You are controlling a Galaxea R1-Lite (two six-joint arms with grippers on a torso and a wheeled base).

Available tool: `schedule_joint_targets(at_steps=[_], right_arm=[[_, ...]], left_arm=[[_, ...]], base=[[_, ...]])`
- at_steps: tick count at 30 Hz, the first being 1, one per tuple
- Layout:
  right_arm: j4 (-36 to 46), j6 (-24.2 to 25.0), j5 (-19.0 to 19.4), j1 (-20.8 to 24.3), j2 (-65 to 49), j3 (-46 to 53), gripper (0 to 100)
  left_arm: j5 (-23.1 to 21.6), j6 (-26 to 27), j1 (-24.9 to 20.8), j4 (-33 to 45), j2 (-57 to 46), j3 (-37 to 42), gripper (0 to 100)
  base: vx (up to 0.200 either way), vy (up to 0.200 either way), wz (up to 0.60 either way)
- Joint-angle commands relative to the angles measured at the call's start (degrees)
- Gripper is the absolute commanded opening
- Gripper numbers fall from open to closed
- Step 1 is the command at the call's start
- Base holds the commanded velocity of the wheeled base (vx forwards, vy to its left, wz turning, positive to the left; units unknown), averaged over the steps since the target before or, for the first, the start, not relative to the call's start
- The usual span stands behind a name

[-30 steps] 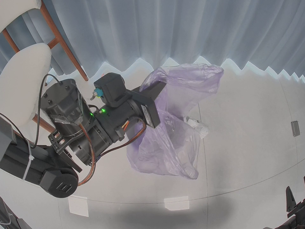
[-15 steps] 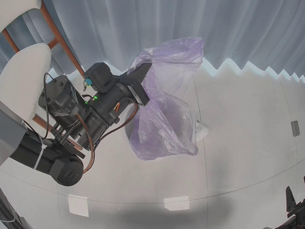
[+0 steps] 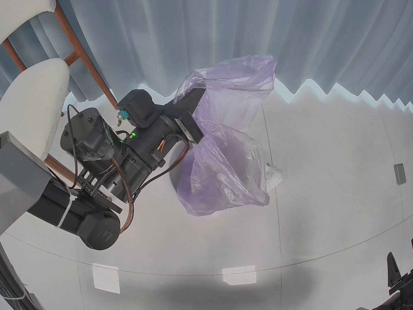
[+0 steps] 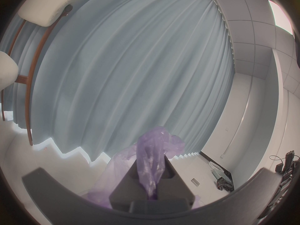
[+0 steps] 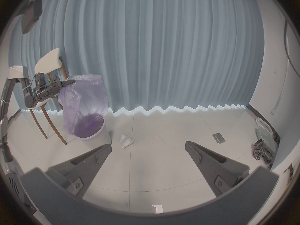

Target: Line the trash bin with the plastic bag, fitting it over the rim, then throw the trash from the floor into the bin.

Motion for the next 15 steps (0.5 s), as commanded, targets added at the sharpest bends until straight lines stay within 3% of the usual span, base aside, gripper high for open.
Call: schedule_joint_targets(at_steps=[1,15], right_arm=[[0.00,-0.02,0.01,0.00,-0.96,0.92,100],[0.00,-0.02,0.01,0.00,-0.96,0.92,100]], left_arm=[[-1.56,-0.03,0.33,-0.03,-0.28,-0.06,0],[-1.21,-1.09,0.85,-0.03,0.86,0.21,0]], base=[[0.000,0.000,0.00],[0.000,0.000,0.00]])
